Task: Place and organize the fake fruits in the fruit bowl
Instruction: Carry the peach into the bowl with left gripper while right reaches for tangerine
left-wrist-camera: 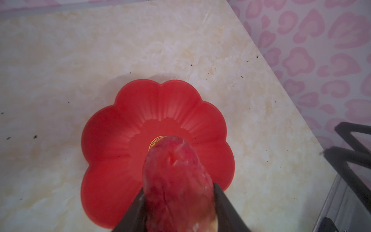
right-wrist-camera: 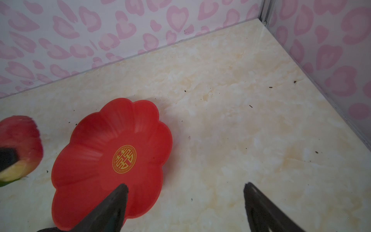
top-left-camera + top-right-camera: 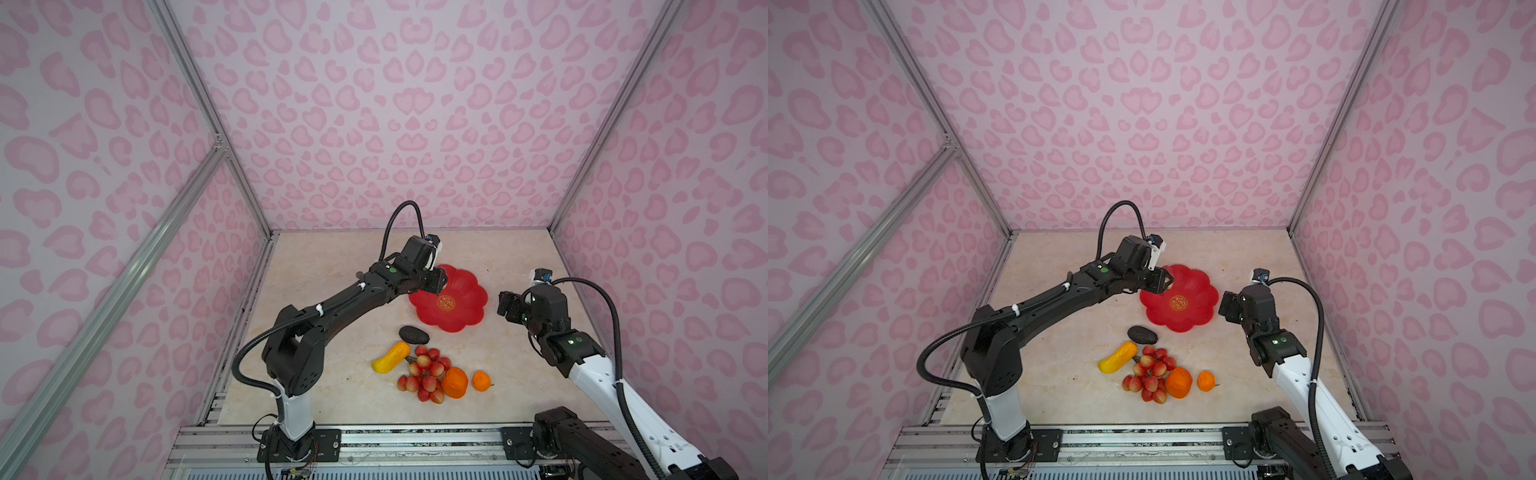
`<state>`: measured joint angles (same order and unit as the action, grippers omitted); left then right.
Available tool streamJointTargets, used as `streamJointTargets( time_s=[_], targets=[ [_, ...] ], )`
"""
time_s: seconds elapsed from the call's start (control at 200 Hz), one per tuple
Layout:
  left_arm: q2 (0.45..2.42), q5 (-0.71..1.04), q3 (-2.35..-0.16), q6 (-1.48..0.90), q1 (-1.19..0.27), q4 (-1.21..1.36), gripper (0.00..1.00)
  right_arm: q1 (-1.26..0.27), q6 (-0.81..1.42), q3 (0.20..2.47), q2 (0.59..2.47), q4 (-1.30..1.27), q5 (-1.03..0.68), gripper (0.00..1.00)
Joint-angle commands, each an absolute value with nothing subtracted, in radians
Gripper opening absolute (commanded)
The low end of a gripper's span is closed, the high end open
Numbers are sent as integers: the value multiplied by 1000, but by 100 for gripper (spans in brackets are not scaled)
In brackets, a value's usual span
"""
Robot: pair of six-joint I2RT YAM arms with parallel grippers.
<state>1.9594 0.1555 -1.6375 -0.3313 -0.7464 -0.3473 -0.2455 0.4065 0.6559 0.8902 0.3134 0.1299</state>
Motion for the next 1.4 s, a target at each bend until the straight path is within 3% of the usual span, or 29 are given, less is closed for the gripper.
streamJointTargets(
  time_s=[0.0,0.26,0.42,0.58,0.74,1.17,1.32,1.395],
  targets=[
    [2069,196,-1722,-308,-744,-365,33,-247,411,644,870,399,120,90],
    [2254,183,-1845,-355,-744,-397,35,-278,437,635,864,470,127,90],
    [2299,179,-1858,-383,-744,-399,51,-360,487,655,896,511,151,89],
    [2299,190,-1856,-394,-739,-387,73,-452,530,658,949,564,185,85],
    [2266,213,-1858,-408,-730,-363,78,-532,623,618,952,599,146,78],
    [1908,176,-1807,-392,-697,-205,81,-869,928,491,909,689,152,70],
    [1682,88,-1571,-413,-659,-41,83,-883,957,455,936,663,155,67],
    [1550,53,-1424,-445,-634,56,84,-883,964,444,943,642,162,61]
  ],
)
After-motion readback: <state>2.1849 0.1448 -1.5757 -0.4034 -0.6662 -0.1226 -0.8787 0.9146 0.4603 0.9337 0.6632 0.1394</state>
